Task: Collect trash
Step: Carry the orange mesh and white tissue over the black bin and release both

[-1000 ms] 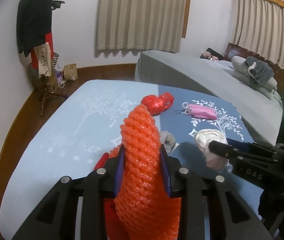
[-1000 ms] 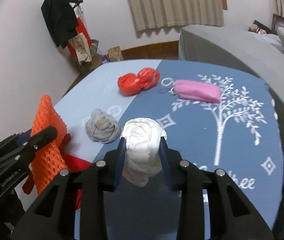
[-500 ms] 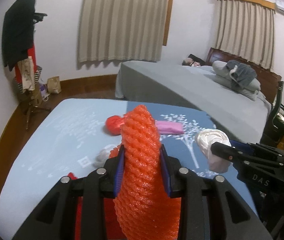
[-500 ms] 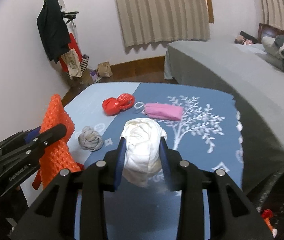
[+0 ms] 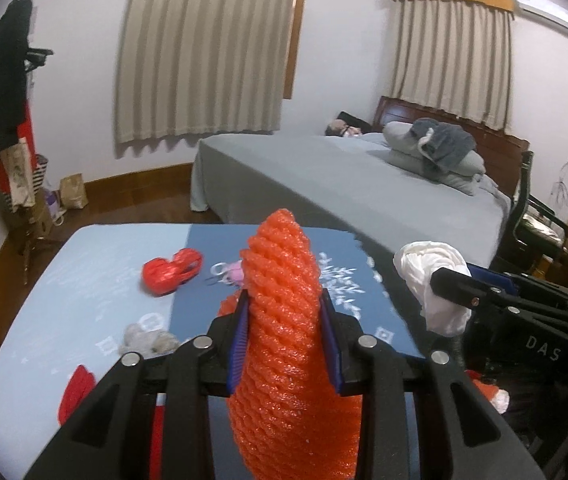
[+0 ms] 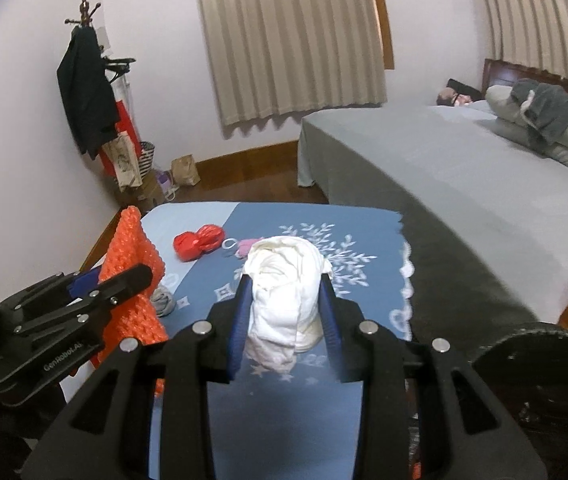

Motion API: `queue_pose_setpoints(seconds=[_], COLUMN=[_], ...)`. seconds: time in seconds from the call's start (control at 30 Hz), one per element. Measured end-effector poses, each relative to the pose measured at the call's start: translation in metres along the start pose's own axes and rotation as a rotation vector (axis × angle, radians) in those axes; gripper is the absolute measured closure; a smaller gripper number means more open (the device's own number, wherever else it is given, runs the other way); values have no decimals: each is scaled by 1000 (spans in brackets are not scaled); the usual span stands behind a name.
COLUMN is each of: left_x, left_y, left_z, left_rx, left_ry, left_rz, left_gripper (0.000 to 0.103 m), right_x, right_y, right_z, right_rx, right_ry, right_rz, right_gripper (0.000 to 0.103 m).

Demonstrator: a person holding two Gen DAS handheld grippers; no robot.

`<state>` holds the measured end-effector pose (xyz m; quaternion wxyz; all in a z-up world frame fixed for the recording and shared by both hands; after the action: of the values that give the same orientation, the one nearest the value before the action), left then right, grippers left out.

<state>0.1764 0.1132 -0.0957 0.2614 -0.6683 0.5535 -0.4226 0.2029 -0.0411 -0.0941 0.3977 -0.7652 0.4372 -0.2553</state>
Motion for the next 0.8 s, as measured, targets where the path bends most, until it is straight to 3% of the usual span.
queue_pose_setpoints(seconds=[0.4, 0.8], left_x=[73, 152], left_y=[0, 11], left_z=[4, 2], left_rx=[-6, -23], left_ry=[99, 229], left_rz=[64, 142], left_gripper=[70, 70], right_x=[56, 117], right_y=[16, 58], right_z=[-53, -110], right_rx=[28, 18], right_ry=[110, 262], right_rz=[61, 138], right_gripper=[71, 71])
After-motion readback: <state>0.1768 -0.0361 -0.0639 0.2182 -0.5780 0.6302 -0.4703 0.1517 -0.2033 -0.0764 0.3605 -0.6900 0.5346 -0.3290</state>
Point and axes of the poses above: each gripper's, at about its wrist camera, not at the fingertips, and z roughly the way its jaws point, x to its right, y to its underside, the point moved 5 cm from there along z, roughly the way its jaws point, and after that the axes turned 11 degrees about -z, right-handed, at the moved point
